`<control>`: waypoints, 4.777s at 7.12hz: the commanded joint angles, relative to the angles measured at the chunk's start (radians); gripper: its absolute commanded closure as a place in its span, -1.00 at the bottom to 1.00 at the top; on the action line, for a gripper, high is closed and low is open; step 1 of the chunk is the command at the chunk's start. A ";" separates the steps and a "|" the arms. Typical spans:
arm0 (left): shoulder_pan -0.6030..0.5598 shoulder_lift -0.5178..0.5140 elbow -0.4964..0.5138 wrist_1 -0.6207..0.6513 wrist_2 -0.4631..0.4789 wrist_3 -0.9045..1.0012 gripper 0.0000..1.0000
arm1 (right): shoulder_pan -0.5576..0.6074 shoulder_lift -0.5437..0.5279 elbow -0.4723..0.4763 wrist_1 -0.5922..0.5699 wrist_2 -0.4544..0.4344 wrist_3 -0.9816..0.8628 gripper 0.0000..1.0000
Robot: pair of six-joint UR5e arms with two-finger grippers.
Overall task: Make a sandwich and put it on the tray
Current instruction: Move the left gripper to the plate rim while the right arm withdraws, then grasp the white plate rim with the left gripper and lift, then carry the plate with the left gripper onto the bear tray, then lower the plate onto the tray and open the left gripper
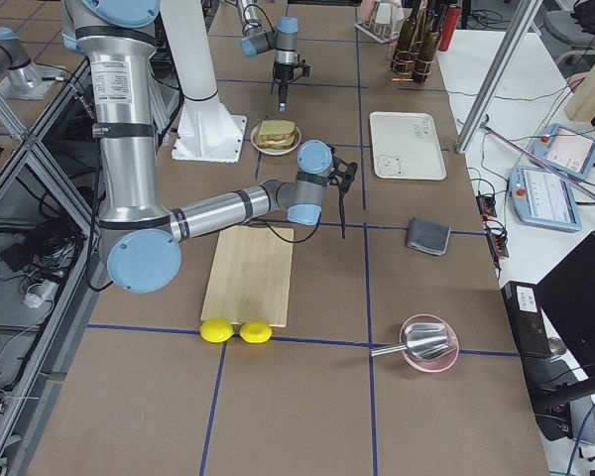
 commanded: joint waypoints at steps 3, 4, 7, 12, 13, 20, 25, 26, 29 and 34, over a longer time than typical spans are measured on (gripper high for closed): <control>0.024 -0.031 0.038 0.000 0.002 0.000 0.18 | -0.001 -0.004 -0.001 0.004 0.000 -0.001 -1.00; 0.027 -0.034 0.039 0.000 0.002 0.000 0.26 | -0.002 -0.013 -0.002 0.004 -0.001 -0.003 -1.00; 0.035 -0.063 0.076 -0.002 0.002 0.000 0.31 | -0.002 -0.018 -0.001 0.007 -0.001 -0.003 -1.00; 0.029 -0.088 0.043 -0.017 -0.001 -0.144 1.00 | -0.002 -0.024 -0.001 0.008 -0.001 -0.003 -1.00; -0.006 -0.114 0.043 -0.026 -0.001 -0.199 1.00 | -0.001 -0.025 0.001 0.008 -0.001 -0.003 -1.00; -0.247 -0.470 0.414 -0.021 0.134 -0.716 1.00 | 0.001 -0.068 0.021 0.033 -0.003 -0.006 -1.00; -0.350 -0.565 0.728 -0.116 0.194 -0.708 1.00 | -0.002 -0.065 0.013 0.031 -0.010 -0.007 -1.00; -0.350 -0.580 0.771 -0.158 0.194 -0.708 1.00 | -0.002 -0.067 0.013 0.031 -0.012 -0.007 -1.00; -0.350 -0.604 0.858 -0.244 0.206 -0.707 1.00 | -0.002 -0.068 0.015 0.031 -0.012 -0.007 -1.00; -0.349 -0.614 0.882 -0.273 0.206 -0.654 0.06 | -0.002 -0.067 0.013 0.031 -0.012 -0.007 -1.00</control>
